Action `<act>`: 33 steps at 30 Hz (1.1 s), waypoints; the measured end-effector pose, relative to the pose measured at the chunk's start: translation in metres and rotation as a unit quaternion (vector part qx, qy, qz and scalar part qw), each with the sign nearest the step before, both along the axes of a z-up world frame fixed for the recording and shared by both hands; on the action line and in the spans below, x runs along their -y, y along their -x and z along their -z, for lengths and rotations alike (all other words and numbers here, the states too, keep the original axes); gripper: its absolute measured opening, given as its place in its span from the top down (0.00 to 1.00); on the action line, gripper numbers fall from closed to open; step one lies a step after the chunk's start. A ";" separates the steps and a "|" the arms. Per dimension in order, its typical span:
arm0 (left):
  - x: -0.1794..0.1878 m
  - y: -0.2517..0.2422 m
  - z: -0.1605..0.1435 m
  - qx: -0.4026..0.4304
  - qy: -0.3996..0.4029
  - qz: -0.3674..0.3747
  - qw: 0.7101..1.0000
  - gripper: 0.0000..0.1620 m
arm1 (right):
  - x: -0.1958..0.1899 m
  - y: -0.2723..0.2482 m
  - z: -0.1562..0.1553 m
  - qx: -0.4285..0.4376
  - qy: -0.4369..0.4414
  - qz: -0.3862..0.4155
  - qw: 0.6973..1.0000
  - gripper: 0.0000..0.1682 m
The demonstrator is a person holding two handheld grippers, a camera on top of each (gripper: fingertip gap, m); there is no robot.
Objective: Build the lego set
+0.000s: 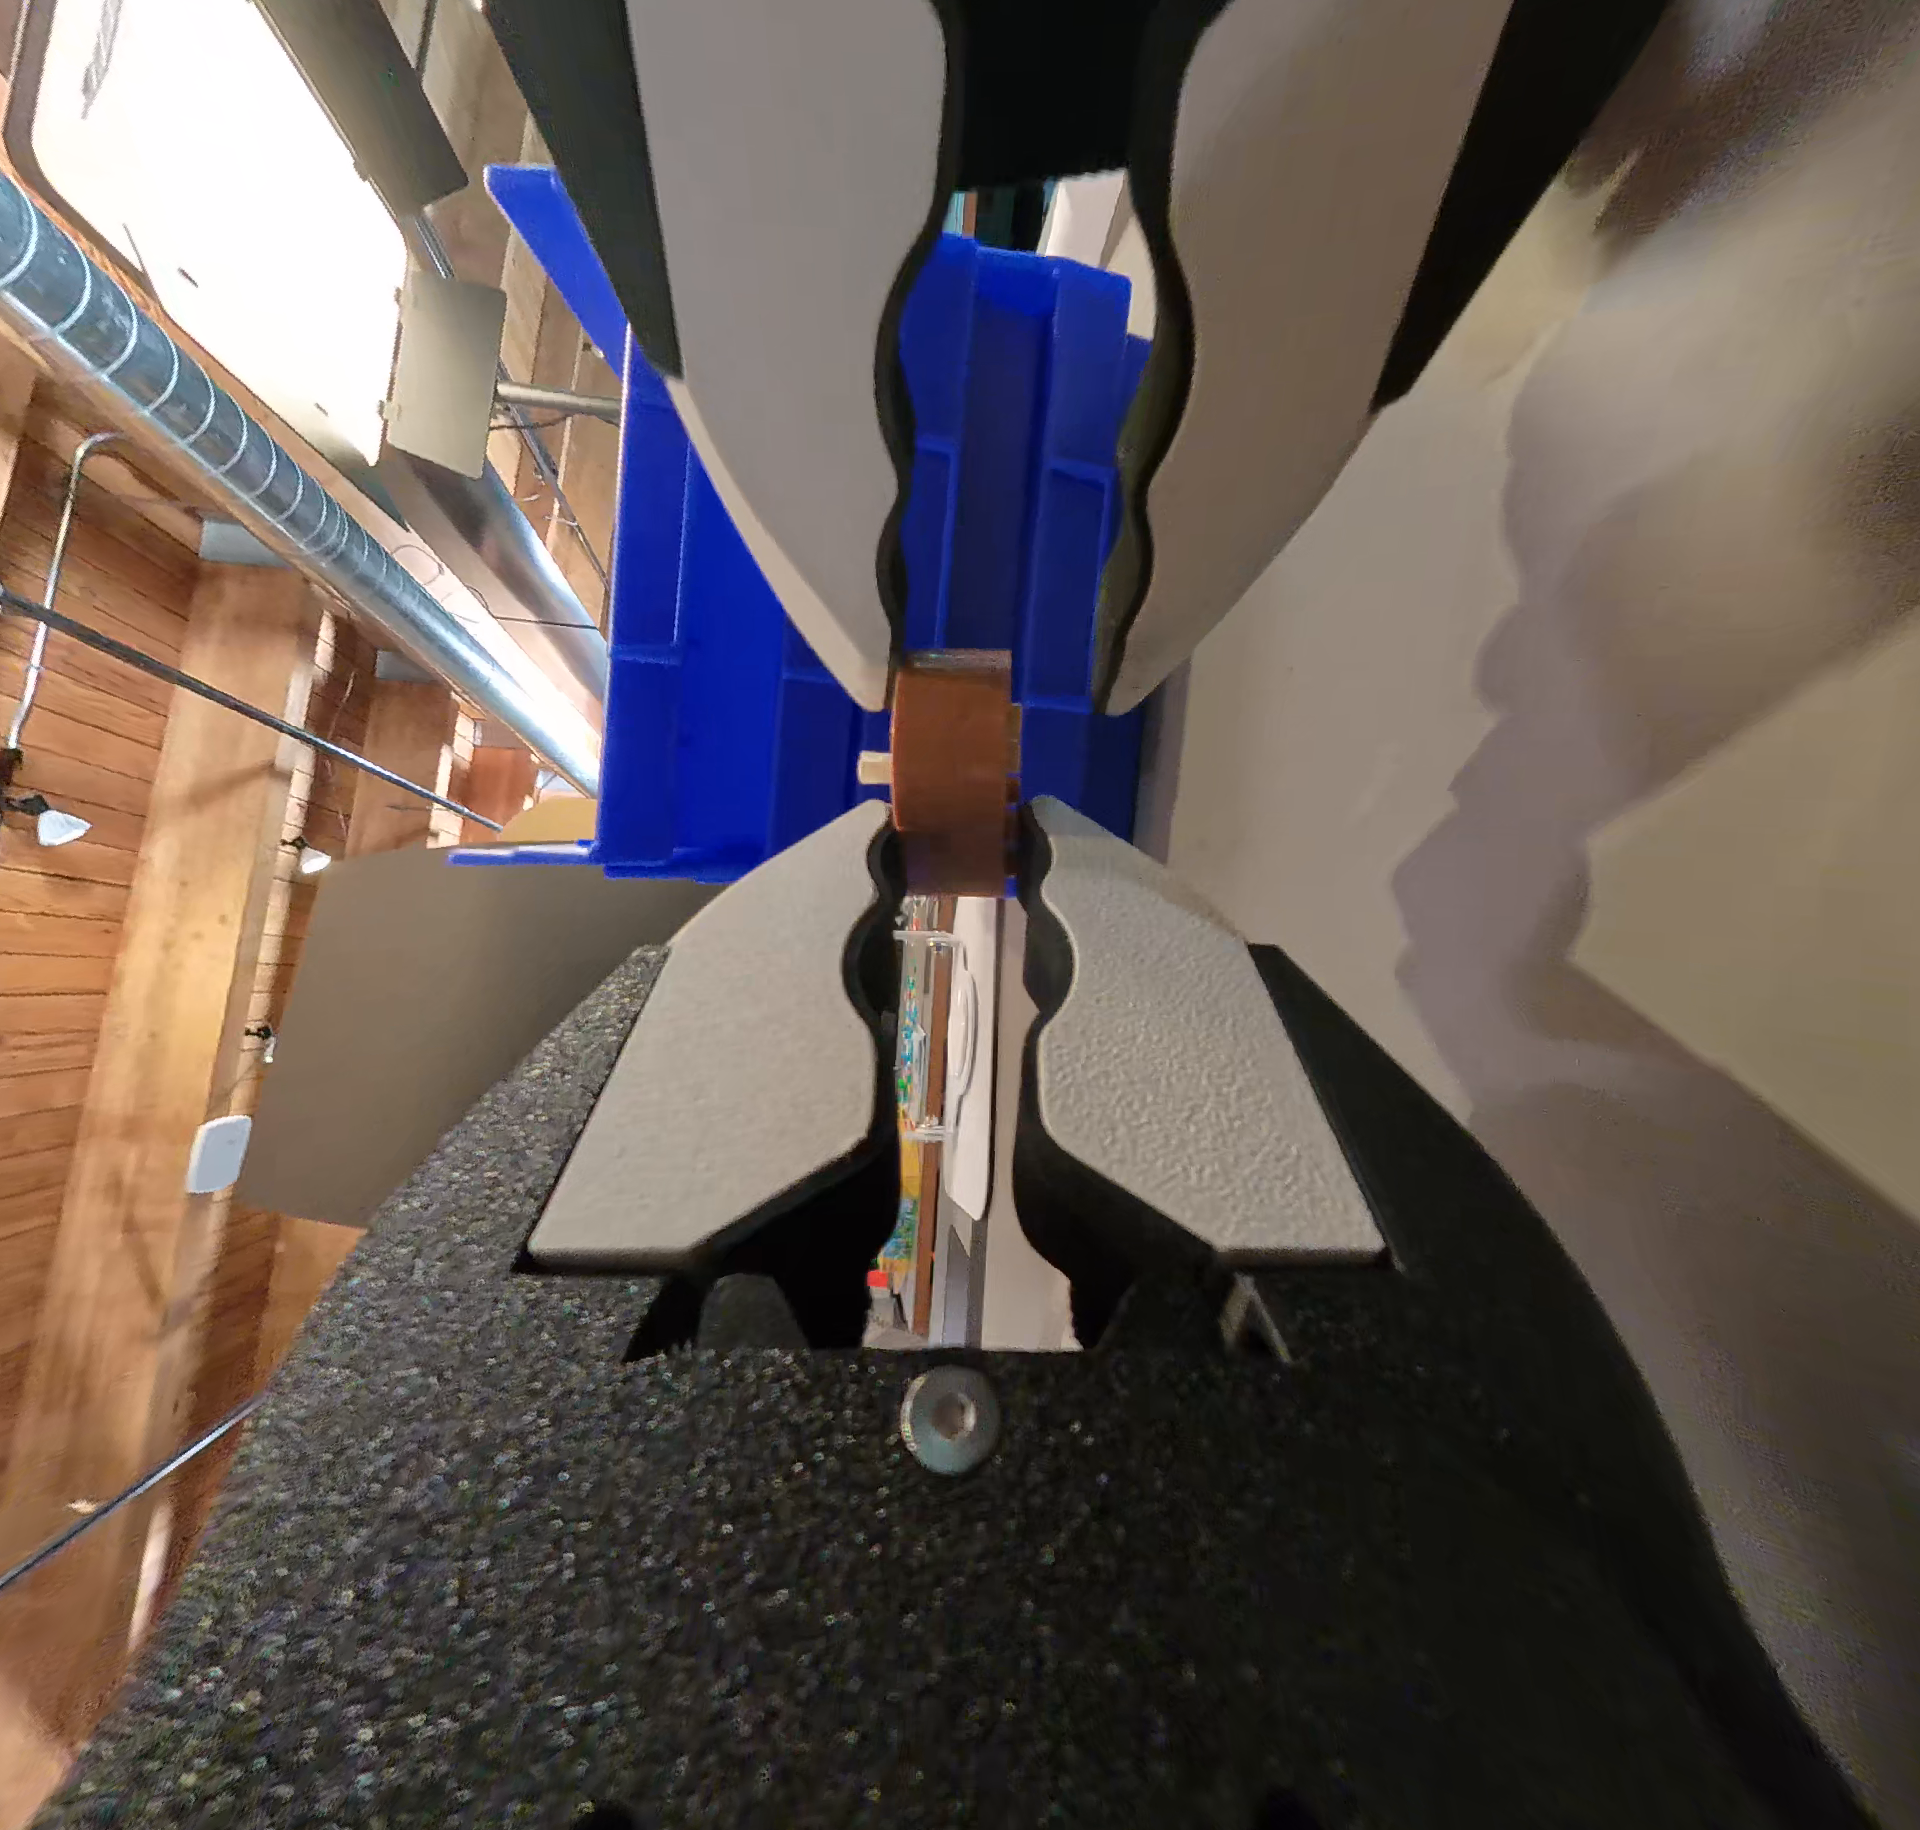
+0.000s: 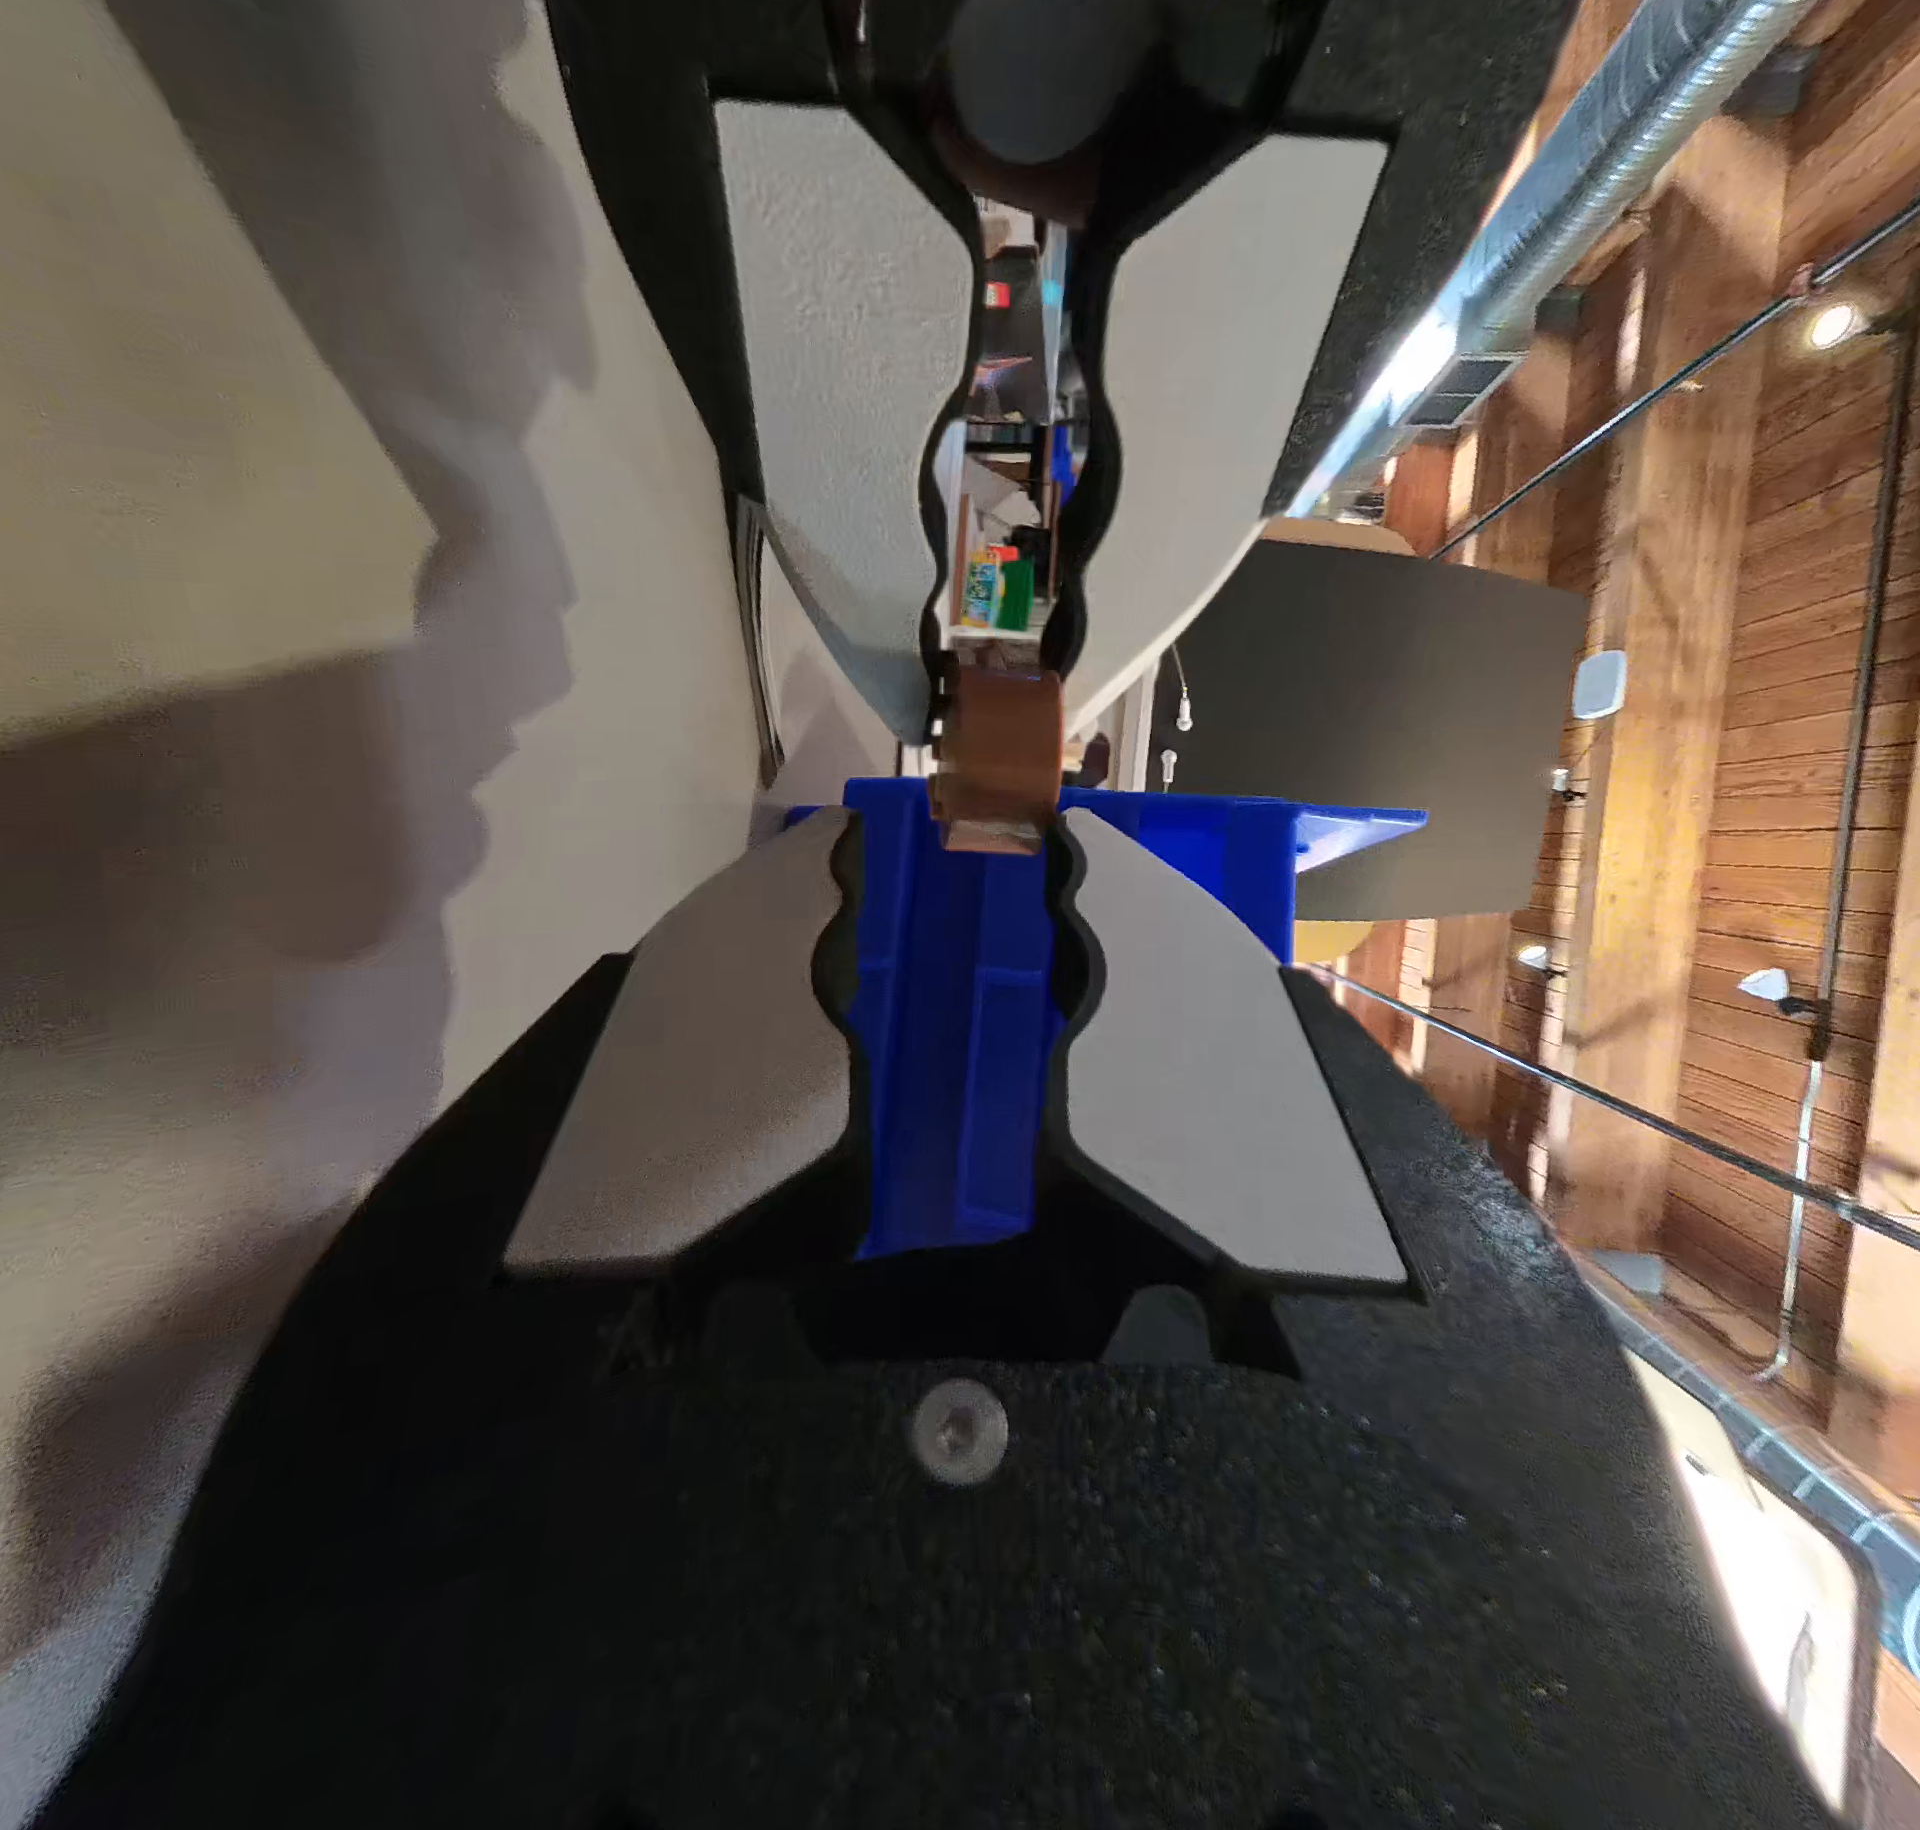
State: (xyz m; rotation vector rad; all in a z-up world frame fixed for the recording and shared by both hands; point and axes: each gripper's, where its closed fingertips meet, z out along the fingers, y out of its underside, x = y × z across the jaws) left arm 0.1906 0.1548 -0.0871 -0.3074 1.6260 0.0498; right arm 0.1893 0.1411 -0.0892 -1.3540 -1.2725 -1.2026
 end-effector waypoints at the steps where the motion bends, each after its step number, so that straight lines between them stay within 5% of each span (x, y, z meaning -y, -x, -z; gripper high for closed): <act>1: 0.002 0.000 0.001 -0.002 -0.005 0.001 1.000 0.88 | 0.000 0.000 0.001 0.003 -0.005 0.002 1.000 0.81; 8: 0.012 -0.002 -0.003 0.013 -0.011 0.018 1.000 0.87 | 0.010 0.000 -0.007 -0.021 -0.039 -0.009 0.999 0.90; 14: 0.018 -0.001 -0.009 0.036 -0.025 0.026 0.999 0.76 | 0.012 -0.001 -0.006 -0.021 -0.044 -0.002 0.999 0.90; 20: 0.026 -0.003 -0.008 0.046 -0.077 0.032 0.995 0.81 | 0.014 0.006 -0.006 -0.038 -0.047 -0.013 0.998 0.90; 33: 0.024 -0.001 -0.009 0.046 -0.059 0.036 0.997 0.83 | 0.018 0.016 -0.004 -0.026 -0.047 -0.030 0.998 0.90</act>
